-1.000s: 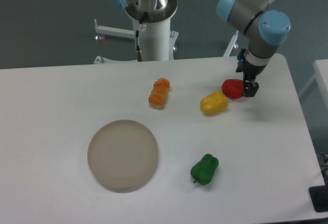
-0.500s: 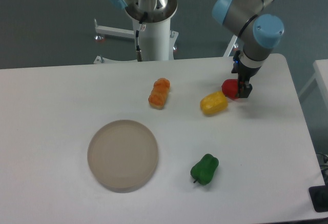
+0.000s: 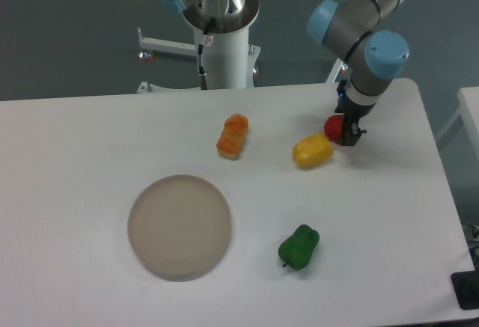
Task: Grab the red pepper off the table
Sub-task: 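Lower the gripper around the red pepper and close on it, then lift the gripped red pepper up off the table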
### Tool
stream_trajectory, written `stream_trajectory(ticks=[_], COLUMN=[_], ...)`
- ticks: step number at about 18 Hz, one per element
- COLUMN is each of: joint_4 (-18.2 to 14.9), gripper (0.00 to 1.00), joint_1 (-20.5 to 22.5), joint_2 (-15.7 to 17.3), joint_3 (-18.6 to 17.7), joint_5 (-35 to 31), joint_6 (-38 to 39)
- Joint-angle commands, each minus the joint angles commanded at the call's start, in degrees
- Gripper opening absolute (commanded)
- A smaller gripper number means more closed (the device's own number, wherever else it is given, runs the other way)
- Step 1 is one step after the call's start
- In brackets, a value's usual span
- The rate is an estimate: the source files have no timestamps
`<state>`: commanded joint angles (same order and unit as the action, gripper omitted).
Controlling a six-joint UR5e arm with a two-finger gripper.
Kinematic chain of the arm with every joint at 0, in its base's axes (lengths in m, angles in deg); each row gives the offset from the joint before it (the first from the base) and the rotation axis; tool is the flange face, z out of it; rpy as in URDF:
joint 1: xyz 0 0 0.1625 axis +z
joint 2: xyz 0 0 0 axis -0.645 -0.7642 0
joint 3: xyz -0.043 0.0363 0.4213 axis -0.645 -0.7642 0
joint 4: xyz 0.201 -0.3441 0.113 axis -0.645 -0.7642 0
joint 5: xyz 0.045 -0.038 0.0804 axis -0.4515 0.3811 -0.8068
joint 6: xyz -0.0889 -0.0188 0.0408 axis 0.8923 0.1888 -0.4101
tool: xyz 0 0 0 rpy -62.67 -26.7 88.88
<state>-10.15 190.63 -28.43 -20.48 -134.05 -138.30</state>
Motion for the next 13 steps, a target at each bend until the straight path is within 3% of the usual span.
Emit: stream_trajectory(ticks=[1, 3, 8, 11, 13], joint_4=[-0.09, -0.17, -2.54, -8.33, -14.83], gripper=[0.47, 0.40, 0.39, 0.40, 0.39], joint_1=[0.09, 0.27, 0.88, 0.44, -0.17], joint_2=[0.00, 0.09, 0.79, 0.36, -1.05], joint_3=[0.44, 0.97, 3.95, 9.38, 15.36], joint_5=[0.00, 1.49, 2.29, 2.29, 3.16], joint_6=[0.00, 0.09, 2.45, 5.44, 8.42])
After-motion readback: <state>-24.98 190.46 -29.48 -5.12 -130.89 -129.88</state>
